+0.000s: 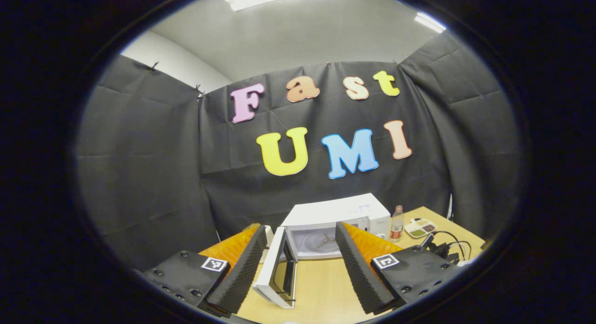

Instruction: Open the microwave oven with the left hand, put the food in, and close the microwave oven.

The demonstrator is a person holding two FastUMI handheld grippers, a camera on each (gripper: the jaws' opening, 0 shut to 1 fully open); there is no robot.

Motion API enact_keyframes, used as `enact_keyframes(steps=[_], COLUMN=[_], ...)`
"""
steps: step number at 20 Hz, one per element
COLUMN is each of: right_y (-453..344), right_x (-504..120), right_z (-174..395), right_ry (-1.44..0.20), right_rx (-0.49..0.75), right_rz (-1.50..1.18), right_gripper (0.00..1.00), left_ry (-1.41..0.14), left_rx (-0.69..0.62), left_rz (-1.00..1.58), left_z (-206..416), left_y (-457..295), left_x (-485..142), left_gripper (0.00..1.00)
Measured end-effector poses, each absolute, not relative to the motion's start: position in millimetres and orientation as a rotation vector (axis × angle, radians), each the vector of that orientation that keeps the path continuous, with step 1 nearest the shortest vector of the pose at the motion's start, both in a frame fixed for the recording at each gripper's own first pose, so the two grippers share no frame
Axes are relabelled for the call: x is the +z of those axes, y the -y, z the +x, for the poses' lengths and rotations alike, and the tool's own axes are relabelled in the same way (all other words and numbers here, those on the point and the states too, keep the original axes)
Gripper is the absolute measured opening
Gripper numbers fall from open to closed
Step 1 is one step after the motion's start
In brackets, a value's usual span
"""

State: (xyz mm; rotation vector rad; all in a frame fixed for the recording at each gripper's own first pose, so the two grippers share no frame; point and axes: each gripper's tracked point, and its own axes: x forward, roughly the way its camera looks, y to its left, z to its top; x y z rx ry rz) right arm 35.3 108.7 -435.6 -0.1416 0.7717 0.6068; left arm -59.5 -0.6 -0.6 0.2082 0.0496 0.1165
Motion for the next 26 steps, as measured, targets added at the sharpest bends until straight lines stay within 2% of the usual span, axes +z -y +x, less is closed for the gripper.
enact_keyframes(steps=[3, 4, 5, 6, 7, 9, 12, 13, 16, 17, 21, 26], right_y=[-106, -105, -102, -104, -103, -106, -124, -134, -170, -183, -239, -283], right_x=[-435, -436, -434, -434, -427, -411, -384, -371, -327, -313, -277, -264], right_z=[34, 37, 36, 32, 33, 36, 37, 39, 54, 60, 108, 186], right_ry=[-0.792, -0.796, -0.815, -0.837, -0.834, -0.816, -0.825, -0.813, -0.765, -0.752, -0.680, -0.597], right_rx=[0.611, 0.600, 0.597, 0.599, 0.583, 0.592, 0.609, 0.618, 0.633, 0.630, 0.613, 0.462], right_rz=[-0.156, -0.158, -0.145, -0.126, -0.107, -0.083, -0.003, 0.032, 0.159, 0.210, 0.323, 0.461], right_gripper=[0.75, 0.75, 0.67, 0.67, 0.67, 0.64, 0.67, 0.67, 0.64, 0.66, 0.66, 0.66], left_ry=[-0.056, -0.058, -0.058, -0.061, -0.059, -0.064, -0.066, -0.066, -0.072, -0.077, -0.101, -0.117], left_rx=[0.101, 0.095, 0.088, 0.087, 0.096, 0.092, 0.103, 0.101, 0.095, 0.089, 0.076, 0.046], left_rz=[0.206, 0.203, 0.199, 0.204, 0.211, 0.195, 0.189, 0.191, 0.187, 0.190, 0.193, 0.172], left_z=[-52, -50, -47, -45, -42, -39, -34, -33, -27, -24, -11, 17], left_y=[-2, -3, -4, -8, -14, -20, -38, -42, -59, -63, -94, -129], left_x=[-3, -5, -5, -6, -6, -10, -14, -15, -24, -26, -42, -55], left_gripper=[0.94, 1.00, 0.97, 0.94, 1.00, 1.00, 0.94, 1.00, 1.00, 1.00, 1.00, 1.00])
